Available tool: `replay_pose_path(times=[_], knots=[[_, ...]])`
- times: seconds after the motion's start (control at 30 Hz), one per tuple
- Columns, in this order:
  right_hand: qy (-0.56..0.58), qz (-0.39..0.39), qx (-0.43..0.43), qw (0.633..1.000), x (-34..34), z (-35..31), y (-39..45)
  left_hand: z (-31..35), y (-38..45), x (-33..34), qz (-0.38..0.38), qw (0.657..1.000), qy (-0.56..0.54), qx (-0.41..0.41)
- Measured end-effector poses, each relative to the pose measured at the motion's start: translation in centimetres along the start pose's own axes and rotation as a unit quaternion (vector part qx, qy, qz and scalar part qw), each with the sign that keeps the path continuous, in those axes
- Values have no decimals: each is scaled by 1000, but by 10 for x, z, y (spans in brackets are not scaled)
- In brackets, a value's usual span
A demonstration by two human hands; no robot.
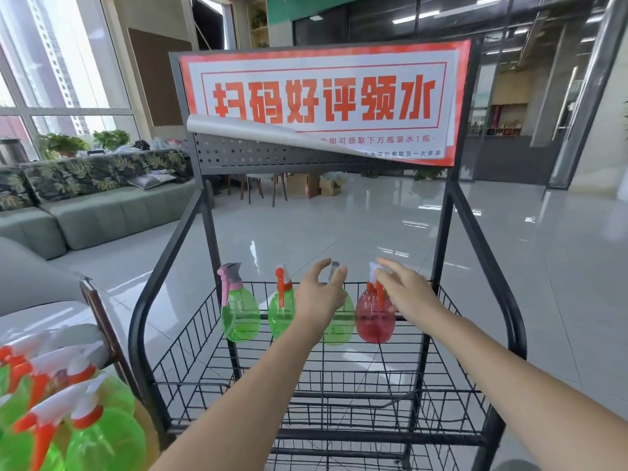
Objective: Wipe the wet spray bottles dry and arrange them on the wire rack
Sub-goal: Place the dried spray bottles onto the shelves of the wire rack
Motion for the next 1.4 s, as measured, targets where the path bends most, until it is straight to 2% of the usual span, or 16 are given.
replay_pose_path(times=[0.27,0.4,0.53,0.67,0.8,1.0,1.13,1.23,1.3,1.4], knots=[[6,-1,11,1000,-7,3,-12,-4,-3,-12,5,993,116,3],[-35,22,26,999,-14,-11,-46,7,-33,-34,9,990,142,3],[-80,35,-29,996,1,-50,-97,23,-82,-74,24,986,158,50],[-80,14,-114,990,49,-103,-149,33,-145,-137,49,991,107,69],[-52,-42,-163,984,121,-152,-194,35,-209,-220,102,986,109,73],[-32,-141,-174,974,241,-196,-239,21,-302,-352,227,964,129,48],[-44,-145,-188,971,292,-220,-251,18,-345,-425,332,924,178,60],[-78,-119,-186,972,315,-231,-243,12,-355,-466,382,896,217,59],[-103,-103,-178,973,325,-235,-236,7,-350,-484,391,883,257,46],[-128,-96,-169,972,336,-238,-227,-4,-336,-499,371,883,288,4]])
Point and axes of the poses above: each hand's wrist, its own y-axis towards the middle knuckle, its own x-axis out of the palm, z = x × y, the point moved 7 cm from there along y, towards the middle knuckle, and after that the axes turned 3 degrees about y, right-handed, at the moved point
